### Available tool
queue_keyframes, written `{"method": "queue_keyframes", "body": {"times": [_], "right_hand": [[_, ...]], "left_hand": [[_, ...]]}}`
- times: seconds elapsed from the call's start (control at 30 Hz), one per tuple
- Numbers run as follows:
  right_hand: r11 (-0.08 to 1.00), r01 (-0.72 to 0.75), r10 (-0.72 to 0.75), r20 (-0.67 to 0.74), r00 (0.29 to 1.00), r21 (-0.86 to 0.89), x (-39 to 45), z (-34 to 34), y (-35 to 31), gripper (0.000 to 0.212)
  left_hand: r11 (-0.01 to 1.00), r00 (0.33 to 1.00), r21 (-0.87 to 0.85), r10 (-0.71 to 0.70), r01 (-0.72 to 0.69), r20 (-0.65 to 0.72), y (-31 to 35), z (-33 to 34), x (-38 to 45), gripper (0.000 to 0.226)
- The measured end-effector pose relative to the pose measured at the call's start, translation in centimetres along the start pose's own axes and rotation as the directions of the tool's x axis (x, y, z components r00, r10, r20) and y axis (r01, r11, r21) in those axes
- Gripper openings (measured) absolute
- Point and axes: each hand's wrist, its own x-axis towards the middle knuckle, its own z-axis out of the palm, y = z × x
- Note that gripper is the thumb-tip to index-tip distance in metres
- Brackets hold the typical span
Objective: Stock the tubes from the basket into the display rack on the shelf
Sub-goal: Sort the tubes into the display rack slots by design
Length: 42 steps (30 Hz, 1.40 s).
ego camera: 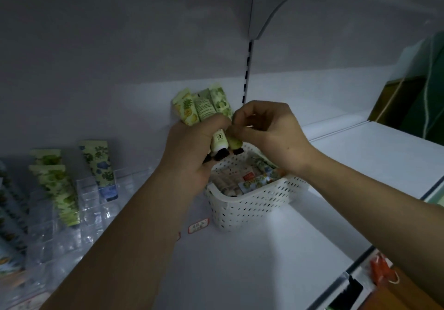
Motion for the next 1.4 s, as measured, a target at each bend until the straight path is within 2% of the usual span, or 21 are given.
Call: {"method": "queue_keyframes", "body": {"times": [0.07, 0.13, 0.17, 0.23, 0.3, 0.37, 0.43, 0.47, 0.53, 0.6, 0.63, 0.67, 0.73, 0.8, 0.9, 1.0, 1.07, 1.13, 1.23, 1.33, 1.4], "right_hand": [[0.998, -0.027, 0.028, 0.013, 1.0, -0.065, 0.3, -0.7, 0.0, 0.012], [0.972, -0.076, 0.076, -0.011, 0.997, -0.223, 1.0, -1.9, 1.0, 0.022], [0.917, -0.106, 0.103, -0.029, 0.994, -0.386, 1.4, -2.7, 1.8, 0.02], [0.65, -0.17, 0.254, 0.002, 0.967, -0.74, 1.9, -4.2, 3.9, 0.01], [0.388, -0.137, 0.464, 0.065, 0.883, -0.912, 1.7, -4.6, 5.7, 0.029], [0.29, -0.083, 0.521, 0.084, 0.85, -0.954, 1.6, -4.2, 6.5, 0.041], [0.315, -0.046, 0.494, 0.122, 0.861, -0.948, 1.8, -3.8, 6.7, 0.036], [0.371, -0.062, 0.459, 0.125, 0.879, -0.926, 2.0, -3.8, 6.9, 0.03], [0.559, -0.167, 0.332, 0.035, 0.943, -0.812, 2.0, -4.0, 6.4, 0.021], [0.814, -0.242, 0.217, -0.109, 0.97, -0.528, 2.0, -4.2, 4.7, 0.027], [0.909, -0.249, 0.214, -0.14, 0.967, -0.333, 1.9, -4.2, 3.4, 0.031], [0.959, -0.248, 0.232, -0.126, 0.965, -0.137, 1.8, -3.9, 2.0, 0.036], [0.956, -0.25, 0.258, -0.035, 0.965, 0.154, 1.5, -2.7, -1.1, 0.034], [0.921, -0.259, 0.254, 0.055, 0.966, 0.29, 1.2, -0.8, -3.8, 0.025], [0.88, -0.269, 0.221, 0.165, 0.961, 0.391, 0.3, 3.0, -6.2, 0.022], [0.846, -0.271, 0.158, 0.269, 0.95, 0.46, -0.5, 7.5, -7.3, 0.021], [0.805, -0.262, 0.096, 0.319, 0.943, 0.532, -1.1, 11.0, -7.9, 0.017], [0.778, -0.239, 0.058, 0.313, 0.948, 0.581, -2.0, 15.0, -8.6, 0.012], [0.75, -0.186, 0.024, 0.255, 0.967, 0.634, -3.7, 20.5, -9.6, 0.018], [0.756, -0.146, 0.027, 0.191, 0.981, 0.638, -4.9, 24.6, -9.8, 0.015], [0.778, -0.136, 0.034, 0.175, 0.984, 0.613, -5.5, 26.4, -9.4, 0.029]], "left_hand": [[0.998, 1.0, 0.049, 0.025, -0.025, -0.015, -0.2, -0.3, 0.0, 0.019], [0.997, 0.999, 0.065, 0.032, -0.03, -0.024, -0.3, -0.7, 0.1, 0.018], [0.997, 1.0, 0.071, 0.028, -0.027, -0.014, -0.3, -0.7, 0.1, 0.02], [0.995, 0.999, 0.098, 0.032, -0.035, 0.033, -0.2, -0.5, -0.1, 0.023], [0.991, 0.997, 0.127, 0.038, -0.046, 0.067, -0.3, -0.3, -0.3, 0.026], [0.989, 0.996, 0.138, 0.044, -0.054, 0.079, -0.5, -0.2, -0.4, 0.027], [0.989, 0.996, 0.137, 0.05, -0.06, 0.077, -0.6, -0.3, -0.4, 0.027], [0.989, 0.996, 0.134, 0.051, -0.061, 0.076, -0.5, -0.3, -0.4, 0.027], [0.988, 0.994, 0.133, 0.068, -0.079, 0.085, -0.1, -0.4, -0.6, 0.026], [0.983, 0.991, 0.142, 0.109, -0.119, 0.077, 0.4, -0.7, -0.9, 0.027], [0.979, 0.989, 0.15, 0.133, -0.141, 0.062, 0.6, -1.0, -1.1, 0.028], [0.975, 0.987, 0.156, 0.153, -0.159, 0.048, 0.7, -1.3, -1.3, 0.029], [0.97, 0.983, 0.156, 0.183, -0.185, 0.028, 0.7, -2.1, -2.2, 0.03], [0.96, 0.977, 0.18, 0.212, -0.213, 0.026, 0.7, -3.3, -3.6, 0.033], [0.941, 0.969, 0.232, 0.244, -0.245, 0.034, 1.0, -6.2, -6.5, 0.036], [0.906, 0.947, 0.278, 0.299, -0.319, 0.113, 2.1, -10.1, -10.2, 0.031], [0.887, 0.932, 0.287, 0.35, -0.361, 0.09, 2.9, -13.1, -12.7, 0.036], [0.866, 0.921, 0.329, 0.388, -0.376, 0.032, 3.6, -16.1, -15.0, 0.05], [0.863, 0.91, 0.359, 0.407, -0.355, -0.076, 4.5, -20.3, -18.0, 0.064], [0.854, 0.891, 0.388, 0.429, -0.347, -0.148, 5.1, -23.3, -19.9, 0.063], [0.855, 0.883, 0.39, 0.434, -0.342, -0.177, 4.6, -24.5, -20.5, 0.053]]}}
